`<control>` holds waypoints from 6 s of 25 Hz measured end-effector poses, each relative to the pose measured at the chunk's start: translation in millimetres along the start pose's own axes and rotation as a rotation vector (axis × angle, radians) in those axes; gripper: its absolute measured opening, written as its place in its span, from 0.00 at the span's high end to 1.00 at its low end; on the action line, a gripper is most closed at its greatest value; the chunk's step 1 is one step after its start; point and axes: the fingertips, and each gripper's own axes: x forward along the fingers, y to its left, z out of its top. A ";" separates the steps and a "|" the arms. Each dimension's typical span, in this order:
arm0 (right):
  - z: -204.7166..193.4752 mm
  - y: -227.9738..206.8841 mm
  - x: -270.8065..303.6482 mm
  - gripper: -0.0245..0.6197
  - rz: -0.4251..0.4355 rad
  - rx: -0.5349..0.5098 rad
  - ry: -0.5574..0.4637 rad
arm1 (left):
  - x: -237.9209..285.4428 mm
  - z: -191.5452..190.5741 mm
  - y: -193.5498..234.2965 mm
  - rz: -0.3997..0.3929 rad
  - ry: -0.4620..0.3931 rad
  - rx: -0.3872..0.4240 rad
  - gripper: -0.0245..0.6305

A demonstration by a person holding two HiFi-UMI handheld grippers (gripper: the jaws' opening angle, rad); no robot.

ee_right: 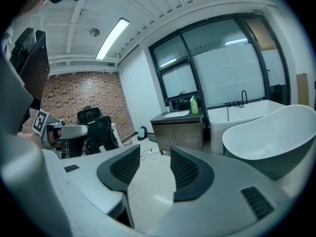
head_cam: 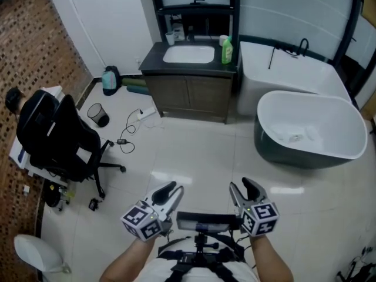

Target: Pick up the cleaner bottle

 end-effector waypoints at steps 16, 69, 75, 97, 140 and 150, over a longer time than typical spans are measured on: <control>25.0 -59.0 62.7 0.65 0.028 0.029 0.031 | 87.1 20.7 31.3 0.023 0.014 -0.012 0.77; 185.7 -163.7 327.4 0.65 -0.109 0.035 0.024 | 319.9 149.5 266.7 -0.093 0.061 -0.045 0.77; 206.5 -205.0 339.3 0.65 -0.078 0.022 0.021 | 362.2 160.2 263.6 -0.053 0.048 -0.043 0.77; 237.7 -266.5 393.0 0.65 -0.033 0.041 0.042 | 454.4 180.6 276.6 -0.062 0.066 -0.030 0.77; 328.1 -371.1 500.9 0.65 -0.185 0.082 0.018 | 671.7 226.9 379.3 -0.179 0.123 0.070 0.70; 323.9 -412.0 482.1 0.65 -0.239 0.112 0.029 | 752.8 218.4 397.4 -0.146 0.146 0.150 0.60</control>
